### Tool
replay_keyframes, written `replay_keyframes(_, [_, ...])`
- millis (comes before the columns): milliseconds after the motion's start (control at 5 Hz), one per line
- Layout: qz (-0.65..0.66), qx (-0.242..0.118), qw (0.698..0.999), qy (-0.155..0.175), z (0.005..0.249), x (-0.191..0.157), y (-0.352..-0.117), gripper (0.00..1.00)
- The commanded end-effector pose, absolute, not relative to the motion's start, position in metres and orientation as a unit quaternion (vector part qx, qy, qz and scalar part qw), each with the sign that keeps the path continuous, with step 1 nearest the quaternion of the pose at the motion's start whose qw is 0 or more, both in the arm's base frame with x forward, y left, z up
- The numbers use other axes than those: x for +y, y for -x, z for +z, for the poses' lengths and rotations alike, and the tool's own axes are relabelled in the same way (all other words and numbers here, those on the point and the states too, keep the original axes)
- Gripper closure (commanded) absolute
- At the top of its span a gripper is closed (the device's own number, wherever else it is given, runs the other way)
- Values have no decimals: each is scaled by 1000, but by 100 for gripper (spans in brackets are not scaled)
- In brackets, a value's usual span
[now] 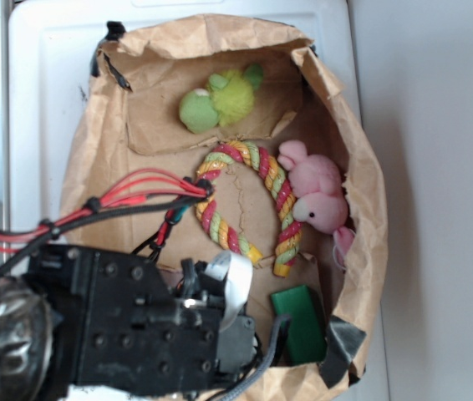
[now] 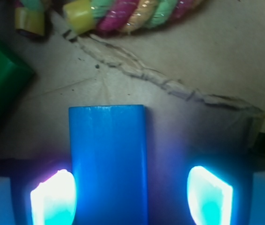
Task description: Grab the blue block.
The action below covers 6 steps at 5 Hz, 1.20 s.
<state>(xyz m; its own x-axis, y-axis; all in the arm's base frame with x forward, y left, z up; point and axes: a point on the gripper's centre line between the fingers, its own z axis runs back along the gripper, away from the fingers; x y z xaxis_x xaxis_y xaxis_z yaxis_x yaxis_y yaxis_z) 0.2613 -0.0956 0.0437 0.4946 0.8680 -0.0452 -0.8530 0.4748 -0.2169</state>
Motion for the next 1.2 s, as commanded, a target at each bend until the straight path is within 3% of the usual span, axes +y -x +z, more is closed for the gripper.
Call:
replay_keyframes(0, [494, -65, 857, 129, 63, -101, -266, 0])
replay_keyframes(600, [482, -71, 863, 135, 54, -109, -266, 0])
replay_keyframes(800, [476, -73, 866, 136, 46, -110, -256, 0])
replay_keyframes(1000, [469, -72, 869, 138, 40, -112, -224, 0])
